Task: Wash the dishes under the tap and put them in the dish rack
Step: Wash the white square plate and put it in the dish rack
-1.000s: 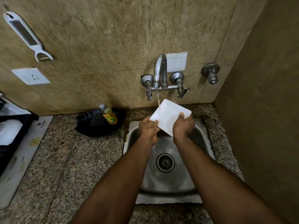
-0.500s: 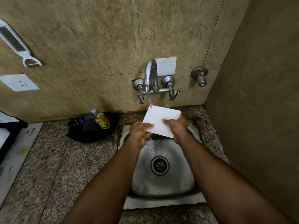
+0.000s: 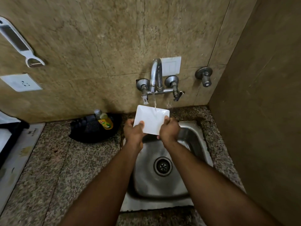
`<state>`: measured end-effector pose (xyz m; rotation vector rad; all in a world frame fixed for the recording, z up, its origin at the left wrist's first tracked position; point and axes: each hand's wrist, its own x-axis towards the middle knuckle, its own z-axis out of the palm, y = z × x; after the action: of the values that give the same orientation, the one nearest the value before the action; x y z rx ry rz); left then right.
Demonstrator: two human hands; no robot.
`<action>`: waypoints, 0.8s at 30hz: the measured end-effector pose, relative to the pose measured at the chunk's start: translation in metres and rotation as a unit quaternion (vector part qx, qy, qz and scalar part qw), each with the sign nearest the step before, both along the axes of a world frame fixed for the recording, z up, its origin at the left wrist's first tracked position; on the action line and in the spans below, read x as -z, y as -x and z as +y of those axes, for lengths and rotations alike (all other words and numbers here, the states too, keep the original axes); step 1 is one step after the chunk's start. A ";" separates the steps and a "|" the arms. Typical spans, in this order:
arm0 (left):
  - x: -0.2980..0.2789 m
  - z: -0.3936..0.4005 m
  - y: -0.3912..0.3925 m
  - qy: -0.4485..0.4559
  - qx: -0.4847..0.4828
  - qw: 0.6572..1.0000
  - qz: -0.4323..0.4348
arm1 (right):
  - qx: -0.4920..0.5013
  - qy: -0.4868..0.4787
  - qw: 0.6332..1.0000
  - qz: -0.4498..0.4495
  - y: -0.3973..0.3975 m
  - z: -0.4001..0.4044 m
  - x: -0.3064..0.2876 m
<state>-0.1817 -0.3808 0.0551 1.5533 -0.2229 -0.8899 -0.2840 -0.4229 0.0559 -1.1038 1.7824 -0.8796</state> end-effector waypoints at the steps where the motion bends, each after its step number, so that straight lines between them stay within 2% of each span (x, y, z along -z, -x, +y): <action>1: 0.000 0.002 0.000 -0.004 0.009 1.000 -0.008 | -0.020 -0.024 0.999 0.031 0.001 -0.006 0.000; 3: 0.002 0.006 -0.001 -0.008 0.001 1.000 -0.014 | -0.076 -0.058 0.995 0.022 0.002 -0.015 -0.004; 6: 0.008 0.008 -0.008 -0.007 -0.034 0.999 -0.021 | -0.193 -0.073 0.975 -0.079 0.000 -0.021 -0.015; 10: 0.009 0.012 -0.029 -0.025 -0.040 0.998 -0.047 | -0.315 -0.168 0.911 -0.205 0.008 -0.026 -0.010; 12: 0.004 0.016 -0.031 -0.026 -0.005 0.998 -0.050 | -0.307 -0.181 0.916 -0.183 0.011 -0.027 -0.005; 15: -0.001 0.020 -0.022 -0.013 0.062 0.998 0.011 | -0.183 -0.140 0.969 -0.095 0.006 -0.037 0.000; 17: -0.003 0.023 -0.016 -0.017 0.088 0.995 0.048 | -0.124 -0.111 0.985 -0.056 0.007 -0.043 -0.002; 21: 0.004 0.023 -0.015 -0.063 0.100 0.991 0.063 | -0.156 -0.122 0.978 -0.060 0.018 -0.043 -0.003; 24: 0.008 0.020 -0.010 -0.127 0.143 0.979 0.069 | -0.213 -0.031 0.977 -0.006 0.030 -0.033 -0.017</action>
<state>-0.1718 -0.3611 0.0472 1.7122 -0.2445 -1.2891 -0.3137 -0.4561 0.0733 -1.3676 1.4711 -0.5662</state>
